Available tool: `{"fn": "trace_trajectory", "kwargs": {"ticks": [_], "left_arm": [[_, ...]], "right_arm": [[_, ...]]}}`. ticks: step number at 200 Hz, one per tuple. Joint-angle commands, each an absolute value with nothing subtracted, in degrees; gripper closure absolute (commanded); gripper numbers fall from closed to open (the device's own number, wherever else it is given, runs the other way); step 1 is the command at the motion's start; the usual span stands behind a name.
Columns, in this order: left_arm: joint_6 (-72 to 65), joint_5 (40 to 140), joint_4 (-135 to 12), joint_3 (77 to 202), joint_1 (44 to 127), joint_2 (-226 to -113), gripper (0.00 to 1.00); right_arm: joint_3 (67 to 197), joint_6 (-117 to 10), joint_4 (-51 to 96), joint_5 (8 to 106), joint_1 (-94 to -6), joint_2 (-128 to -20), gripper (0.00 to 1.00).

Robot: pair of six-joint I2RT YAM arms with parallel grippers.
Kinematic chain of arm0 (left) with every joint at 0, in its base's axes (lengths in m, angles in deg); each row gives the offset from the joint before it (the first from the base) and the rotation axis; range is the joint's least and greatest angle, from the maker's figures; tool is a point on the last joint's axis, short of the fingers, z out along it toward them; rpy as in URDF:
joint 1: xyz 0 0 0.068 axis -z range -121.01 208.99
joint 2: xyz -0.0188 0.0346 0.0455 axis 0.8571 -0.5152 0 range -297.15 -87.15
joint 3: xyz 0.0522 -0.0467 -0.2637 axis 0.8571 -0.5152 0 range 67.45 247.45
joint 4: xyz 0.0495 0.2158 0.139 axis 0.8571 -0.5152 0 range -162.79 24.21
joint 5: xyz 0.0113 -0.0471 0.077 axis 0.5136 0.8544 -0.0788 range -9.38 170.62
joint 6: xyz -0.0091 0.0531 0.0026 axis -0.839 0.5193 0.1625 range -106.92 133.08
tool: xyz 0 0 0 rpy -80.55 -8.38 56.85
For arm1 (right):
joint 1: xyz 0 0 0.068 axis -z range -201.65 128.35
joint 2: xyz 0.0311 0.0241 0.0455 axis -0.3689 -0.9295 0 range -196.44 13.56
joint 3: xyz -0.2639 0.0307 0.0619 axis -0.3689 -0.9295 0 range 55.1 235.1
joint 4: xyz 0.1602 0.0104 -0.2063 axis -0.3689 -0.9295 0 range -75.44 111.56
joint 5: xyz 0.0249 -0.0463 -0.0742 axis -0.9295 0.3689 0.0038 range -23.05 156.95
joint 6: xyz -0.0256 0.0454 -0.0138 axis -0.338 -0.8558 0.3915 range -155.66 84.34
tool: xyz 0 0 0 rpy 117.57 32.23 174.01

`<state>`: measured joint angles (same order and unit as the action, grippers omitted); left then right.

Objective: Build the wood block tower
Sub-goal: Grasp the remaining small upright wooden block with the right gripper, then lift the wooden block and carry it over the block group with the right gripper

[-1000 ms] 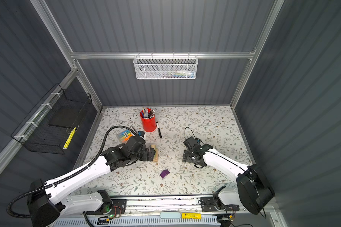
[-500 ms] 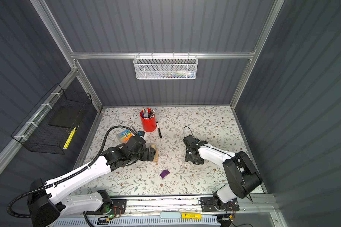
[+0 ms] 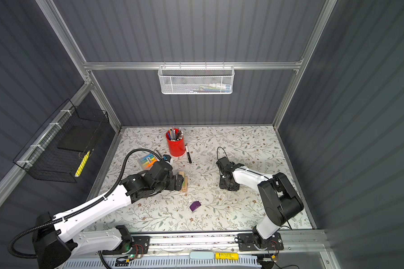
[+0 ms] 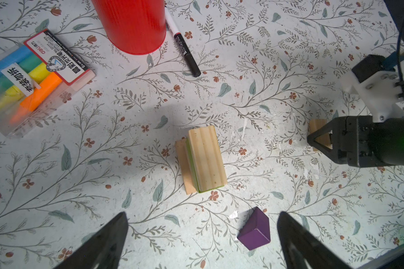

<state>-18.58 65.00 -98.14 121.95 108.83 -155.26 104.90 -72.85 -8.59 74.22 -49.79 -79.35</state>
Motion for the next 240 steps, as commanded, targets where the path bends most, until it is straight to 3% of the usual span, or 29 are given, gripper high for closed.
{"fn": "trace_trajectory", "kwargs": {"ticks": [1,88,164,240], "left_arm": [[-18.3,63.88,-99.8,123.61,109.09,-155.31,0.0],[-18.58,63.45,-99.9,123.46,109.09,-155.27,0.0],[-19.78,61.36,-101.09,123.21,109.02,-153.88,0.0],[-22.11,57.49,-105.48,121.22,109.08,-149.59,0.0]], "right_arm": [[105.76,-72.23,-8.67,73.28,-49.4,-80.89,0.55],[106.95,-71.04,-10.57,73.4,-49.39,-80.04,0.72],[111.29,-73.57,-17.29,73.27,-51.93,-73.19,0.73],[123.32,-78.73,-25.05,74.68,-61.79,-73.43,0.72]]}}
